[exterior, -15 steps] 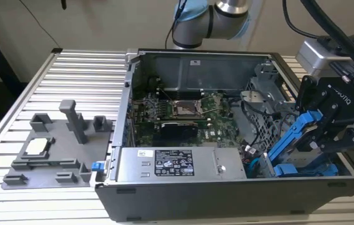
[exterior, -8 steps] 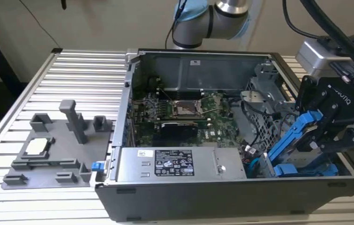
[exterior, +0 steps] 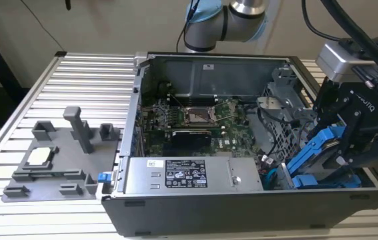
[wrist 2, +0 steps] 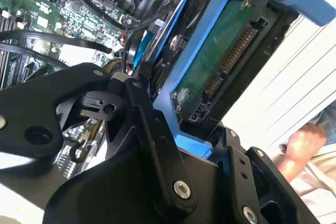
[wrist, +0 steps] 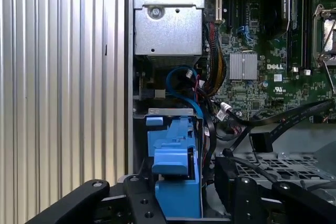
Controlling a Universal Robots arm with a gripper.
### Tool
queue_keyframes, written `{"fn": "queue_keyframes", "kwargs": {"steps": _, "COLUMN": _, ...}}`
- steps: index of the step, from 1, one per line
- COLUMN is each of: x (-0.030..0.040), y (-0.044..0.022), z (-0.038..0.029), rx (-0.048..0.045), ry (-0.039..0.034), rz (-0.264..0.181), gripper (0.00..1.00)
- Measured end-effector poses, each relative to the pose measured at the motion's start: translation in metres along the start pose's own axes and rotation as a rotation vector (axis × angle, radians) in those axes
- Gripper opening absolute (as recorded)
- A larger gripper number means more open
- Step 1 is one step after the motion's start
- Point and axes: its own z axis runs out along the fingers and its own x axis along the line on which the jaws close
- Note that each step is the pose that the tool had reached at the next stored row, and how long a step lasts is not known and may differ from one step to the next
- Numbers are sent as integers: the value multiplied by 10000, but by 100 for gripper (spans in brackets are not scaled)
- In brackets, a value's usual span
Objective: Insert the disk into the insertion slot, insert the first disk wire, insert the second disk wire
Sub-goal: 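Insert the disk into the insertion slot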
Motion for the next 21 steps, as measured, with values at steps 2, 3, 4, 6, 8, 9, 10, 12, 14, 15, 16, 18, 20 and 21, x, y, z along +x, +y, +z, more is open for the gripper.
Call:
{"fn": "queue_keyframes", "kwargs": {"steps": 2, "x": 0, "y": 0, "z": 0, "rx": 0, "ry": 1, "rz": 0, "gripper": 58}}
{"fn": "queue_keyframes", "kwargs": {"steps": 3, "x": 0, "y": 0, "z": 0, "rx": 0, "ry": 0, "rz": 0, "gripper": 56}}
{"fn": "queue_keyframes", "kwargs": {"steps": 4, "x": 0, "y": 0, "z": 0, "rx": 0, "ry": 0, "rz": 0, "gripper": 56}}
{"fn": "queue_keyframes", "kwargs": {"steps": 6, "x": 0, "y": 0, "z": 0, "rx": 0, "ry": 0, "rz": 0, "gripper": 50}}
{"fn": "queue_keyframes", "kwargs": {"steps": 8, "x": -1, "y": 0, "z": 0, "rx": 0, "ry": 0, "rz": 0, "gripper": 43}}
{"fn": "queue_keyframes", "kwargs": {"steps": 9, "x": -5, "y": 0, "z": 2, "rx": 2, "ry": -5, "rz": 0, "gripper": 43}}
{"fn": "queue_keyframes", "kwargs": {"steps": 10, "x": -13, "y": 2, "z": 1, "rx": 11, "ry": -10, "rz": 6, "gripper": 43}}
{"fn": "queue_keyframes", "kwargs": {"steps": 12, "x": -27, "y": 5, "z": 1, "rx": 28, "ry": -39, "rz": 24, "gripper": 43}}
{"fn": "queue_keyframes", "kwargs": {"steps": 14, "x": -31, "y": 6, "z": 6, "rx": 37, "ry": -66, "rz": 38, "gripper": 43}}
{"fn": "queue_keyframes", "kwargs": {"steps": 15, "x": -31, "y": 6, "z": 6, "rx": 38, "ry": -68, "rz": 38, "gripper": 43}}
{"fn": "queue_keyframes", "kwargs": {"steps": 16, "x": -32, "y": 7, "z": 6, "rx": 38, "ry": -72, "rz": 39, "gripper": 43}}
{"fn": "queue_keyframes", "kwargs": {"steps": 18, "x": -32, "y": 7, "z": 5, "rx": 38, "ry": -76, "rz": 40, "gripper": 43}}
{"fn": "queue_keyframes", "kwargs": {"steps": 20, "x": -33, "y": 7, "z": 4, "rx": 37, "ry": -67, "rz": 40, "gripper": 43}}
{"fn": "queue_keyframes", "kwargs": {"steps": 21, "x": -37, "y": 7, "z": -1, "rx": 37, "ry": -52, "rz": 41, "gripper": 43}}
